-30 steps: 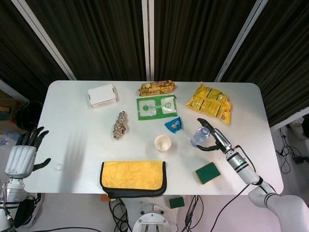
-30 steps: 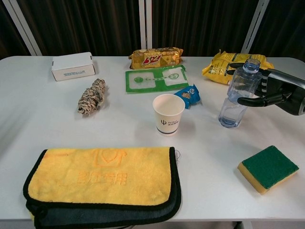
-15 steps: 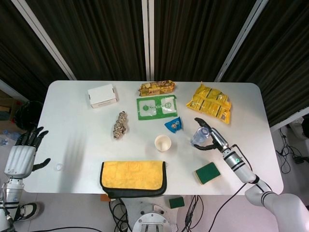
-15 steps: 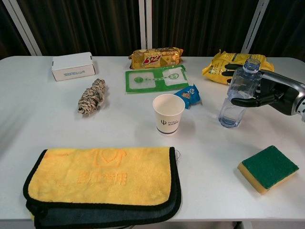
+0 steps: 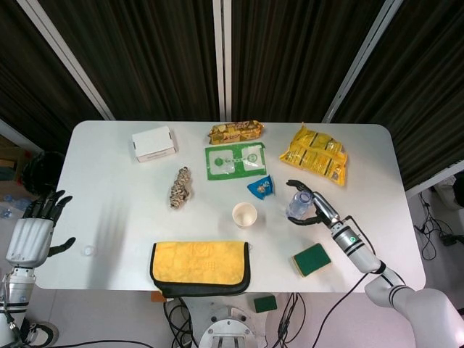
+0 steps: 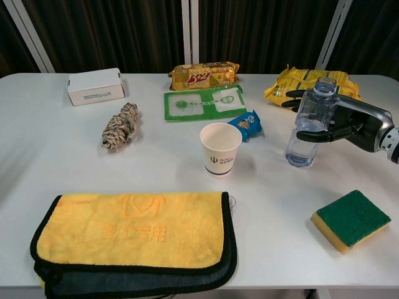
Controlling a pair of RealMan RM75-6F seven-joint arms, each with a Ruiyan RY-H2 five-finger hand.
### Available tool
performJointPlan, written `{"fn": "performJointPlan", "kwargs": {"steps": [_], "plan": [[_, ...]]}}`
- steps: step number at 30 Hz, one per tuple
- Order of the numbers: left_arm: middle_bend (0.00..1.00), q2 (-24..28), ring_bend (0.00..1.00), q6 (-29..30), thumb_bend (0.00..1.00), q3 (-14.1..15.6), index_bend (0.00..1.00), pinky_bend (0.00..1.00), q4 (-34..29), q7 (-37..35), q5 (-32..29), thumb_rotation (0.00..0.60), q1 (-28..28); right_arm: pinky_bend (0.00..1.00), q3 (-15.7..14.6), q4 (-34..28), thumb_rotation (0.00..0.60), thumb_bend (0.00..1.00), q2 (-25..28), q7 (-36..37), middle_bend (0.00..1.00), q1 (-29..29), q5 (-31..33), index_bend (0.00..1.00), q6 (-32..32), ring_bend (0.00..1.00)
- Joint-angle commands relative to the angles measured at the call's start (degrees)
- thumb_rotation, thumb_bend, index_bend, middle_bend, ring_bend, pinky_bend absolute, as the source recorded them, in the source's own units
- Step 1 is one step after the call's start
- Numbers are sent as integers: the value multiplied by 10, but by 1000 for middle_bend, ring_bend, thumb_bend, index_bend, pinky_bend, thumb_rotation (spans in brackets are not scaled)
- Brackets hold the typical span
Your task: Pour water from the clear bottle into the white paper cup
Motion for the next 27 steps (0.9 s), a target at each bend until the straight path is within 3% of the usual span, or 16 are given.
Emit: {"fn": "performJointPlan", "kwargs": {"steps": [1,4,20,27], "plan": [[121,0,57,-1,98,0,165,184,1,-1,-1,600,0,0,1,1,600,196,-2,-3,96,0,2,352,-2,0],[121,0,57,-3,98,1,165,183,2,-2,-3,600,0,0,1,3,600,205,-3,-5,106,1,2,469,-3,0],[121,2,57,-3,98,0,165,183,1,-4,-2,600,0,31,19,5,600,250,-9,-6,228,-9,20,823,13,1],[121,3,57,-2,98,1,164,183,-1,-3,0,600,0,132,35,-3,600,325,-6,-7,328,-18,34,899,30,143]]}}
